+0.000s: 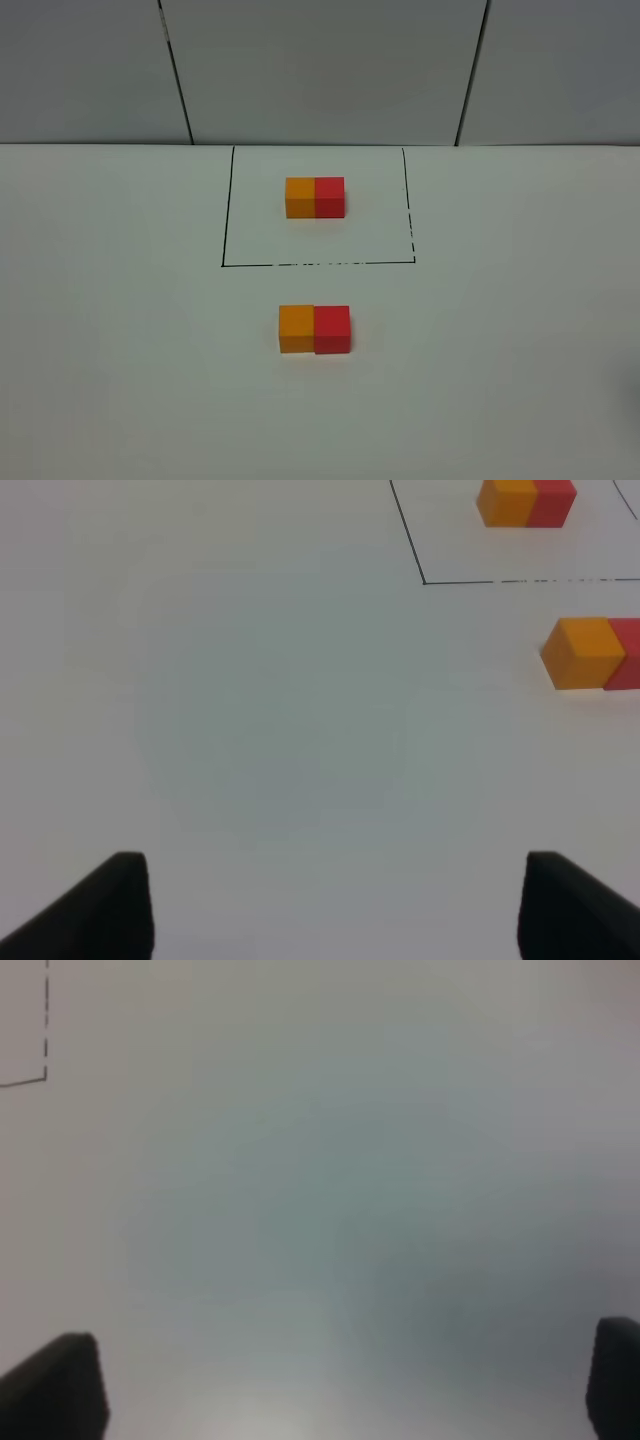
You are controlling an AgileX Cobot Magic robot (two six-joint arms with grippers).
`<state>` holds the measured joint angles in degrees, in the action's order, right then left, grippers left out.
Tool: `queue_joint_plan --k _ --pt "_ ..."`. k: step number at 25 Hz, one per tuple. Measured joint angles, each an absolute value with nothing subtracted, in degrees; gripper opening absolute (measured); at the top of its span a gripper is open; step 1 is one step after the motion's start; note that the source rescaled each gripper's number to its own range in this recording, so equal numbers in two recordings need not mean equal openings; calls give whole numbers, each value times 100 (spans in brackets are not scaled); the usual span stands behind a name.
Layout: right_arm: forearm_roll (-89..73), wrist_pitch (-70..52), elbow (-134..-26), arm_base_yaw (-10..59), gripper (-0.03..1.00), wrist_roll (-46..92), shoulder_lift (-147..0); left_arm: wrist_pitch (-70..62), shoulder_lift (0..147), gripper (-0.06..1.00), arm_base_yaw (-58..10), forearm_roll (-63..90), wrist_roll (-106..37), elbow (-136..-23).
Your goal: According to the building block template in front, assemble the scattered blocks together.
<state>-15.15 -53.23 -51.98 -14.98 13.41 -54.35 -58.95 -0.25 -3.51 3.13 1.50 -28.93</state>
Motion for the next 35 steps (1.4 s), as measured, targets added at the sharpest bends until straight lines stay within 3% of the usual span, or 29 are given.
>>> queue_joint_plan --k 13,22,35 --pt "-614 -6345 -4974 -1448 91 731 -3260 -5895 -25 84 -351 313 150 -2893" --pt "-199 -6379 -3978 -833 86 330 -2058 -5895 -25 84 -351 313 150 -2893" --pt "79 -6296 -3308 -815 77 324 -630 -5895 -25 84 -351 313 150 -2893"
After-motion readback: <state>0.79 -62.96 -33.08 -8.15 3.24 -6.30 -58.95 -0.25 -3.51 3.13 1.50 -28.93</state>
